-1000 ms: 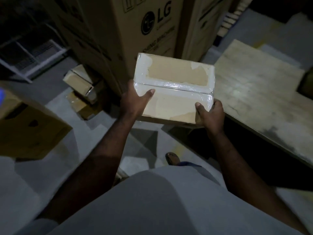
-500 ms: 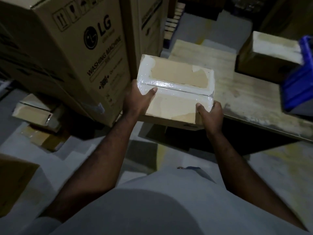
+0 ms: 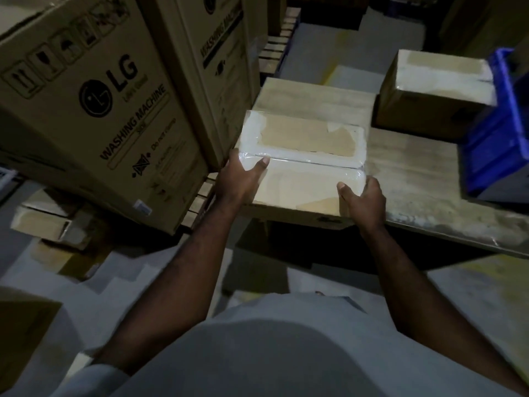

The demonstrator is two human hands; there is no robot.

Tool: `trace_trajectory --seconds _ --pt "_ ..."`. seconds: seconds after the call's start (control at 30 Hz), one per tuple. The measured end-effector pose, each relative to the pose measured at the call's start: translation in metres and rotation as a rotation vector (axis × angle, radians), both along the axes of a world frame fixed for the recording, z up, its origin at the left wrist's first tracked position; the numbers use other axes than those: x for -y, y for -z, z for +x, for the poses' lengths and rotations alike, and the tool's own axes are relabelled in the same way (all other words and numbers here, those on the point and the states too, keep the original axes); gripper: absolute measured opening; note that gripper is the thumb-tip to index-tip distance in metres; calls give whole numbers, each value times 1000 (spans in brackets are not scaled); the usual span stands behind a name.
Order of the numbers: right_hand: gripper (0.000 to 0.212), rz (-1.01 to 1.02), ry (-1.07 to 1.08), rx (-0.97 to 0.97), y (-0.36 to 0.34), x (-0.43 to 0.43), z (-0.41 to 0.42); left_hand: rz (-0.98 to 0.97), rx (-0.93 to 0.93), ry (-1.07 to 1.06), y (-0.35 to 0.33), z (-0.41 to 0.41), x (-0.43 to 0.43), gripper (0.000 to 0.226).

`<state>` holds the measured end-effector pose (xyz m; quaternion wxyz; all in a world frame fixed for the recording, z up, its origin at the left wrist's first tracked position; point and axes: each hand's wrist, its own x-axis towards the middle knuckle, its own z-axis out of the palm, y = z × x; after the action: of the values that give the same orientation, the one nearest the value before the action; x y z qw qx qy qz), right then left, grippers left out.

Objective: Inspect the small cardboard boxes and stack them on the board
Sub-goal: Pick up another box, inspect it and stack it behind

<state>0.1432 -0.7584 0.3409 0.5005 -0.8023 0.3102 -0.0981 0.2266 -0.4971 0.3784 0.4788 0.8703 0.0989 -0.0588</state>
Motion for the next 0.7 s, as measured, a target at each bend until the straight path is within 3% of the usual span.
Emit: trace_trajectory --seconds 0.33,0.7 --pt "56 45 -62 -44 9 127 44 -32 -73 11 15 38 115 68" --pt "55 42 6 -62 37 156 85 -156 -141 101 33 104 144 46"
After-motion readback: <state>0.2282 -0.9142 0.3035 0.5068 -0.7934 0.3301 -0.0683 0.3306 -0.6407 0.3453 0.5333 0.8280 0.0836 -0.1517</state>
